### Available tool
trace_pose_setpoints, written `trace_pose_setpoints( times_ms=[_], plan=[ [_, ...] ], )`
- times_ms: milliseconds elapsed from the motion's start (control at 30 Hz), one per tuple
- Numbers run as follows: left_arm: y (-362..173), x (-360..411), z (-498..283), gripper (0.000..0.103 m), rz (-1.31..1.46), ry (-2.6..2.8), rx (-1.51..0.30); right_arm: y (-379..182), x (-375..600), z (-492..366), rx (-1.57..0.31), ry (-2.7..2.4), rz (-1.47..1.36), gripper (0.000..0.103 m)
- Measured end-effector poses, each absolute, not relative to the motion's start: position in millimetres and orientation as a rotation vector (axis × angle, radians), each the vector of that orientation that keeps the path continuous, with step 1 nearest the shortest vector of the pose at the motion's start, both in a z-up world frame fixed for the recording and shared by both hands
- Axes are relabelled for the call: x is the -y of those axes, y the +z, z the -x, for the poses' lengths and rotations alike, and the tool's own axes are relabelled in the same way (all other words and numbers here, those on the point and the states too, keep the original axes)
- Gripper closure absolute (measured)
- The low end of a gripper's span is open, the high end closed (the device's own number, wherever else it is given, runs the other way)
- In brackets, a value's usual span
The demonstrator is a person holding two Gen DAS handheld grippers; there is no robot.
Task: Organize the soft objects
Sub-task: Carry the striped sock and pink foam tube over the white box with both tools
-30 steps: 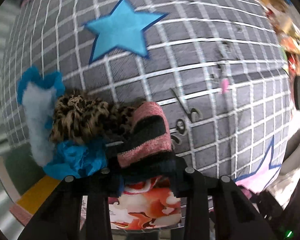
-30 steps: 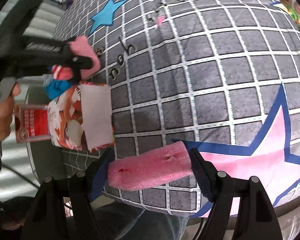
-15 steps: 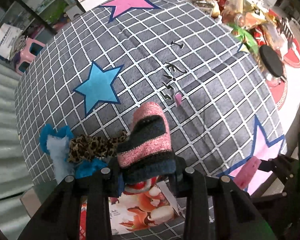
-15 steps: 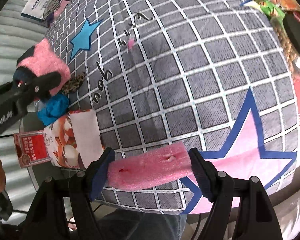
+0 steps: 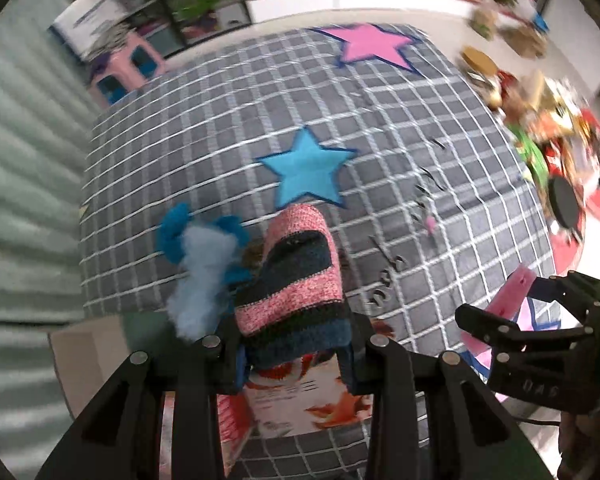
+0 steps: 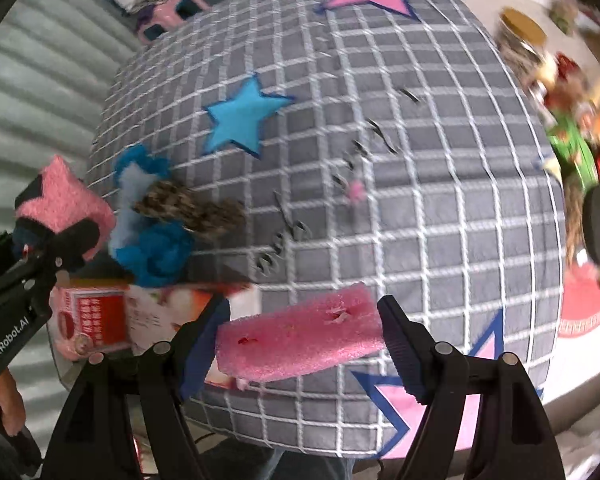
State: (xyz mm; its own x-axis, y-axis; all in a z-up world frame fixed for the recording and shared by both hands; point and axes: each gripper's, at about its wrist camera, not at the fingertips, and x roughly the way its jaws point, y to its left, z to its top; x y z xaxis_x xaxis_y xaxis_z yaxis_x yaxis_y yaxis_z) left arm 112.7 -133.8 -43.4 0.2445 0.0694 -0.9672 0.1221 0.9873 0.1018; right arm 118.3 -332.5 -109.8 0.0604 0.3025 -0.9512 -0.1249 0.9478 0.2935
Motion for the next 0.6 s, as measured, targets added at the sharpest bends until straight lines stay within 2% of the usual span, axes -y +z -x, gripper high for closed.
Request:
trace_pose_setpoints(
  times_ms=[600],
  plan=[
    [-8,33,-77,0.066,0.018,0.142,-1.258,-54,193,-119,-1.353,0.544,0.069,0.026]
  ],
)
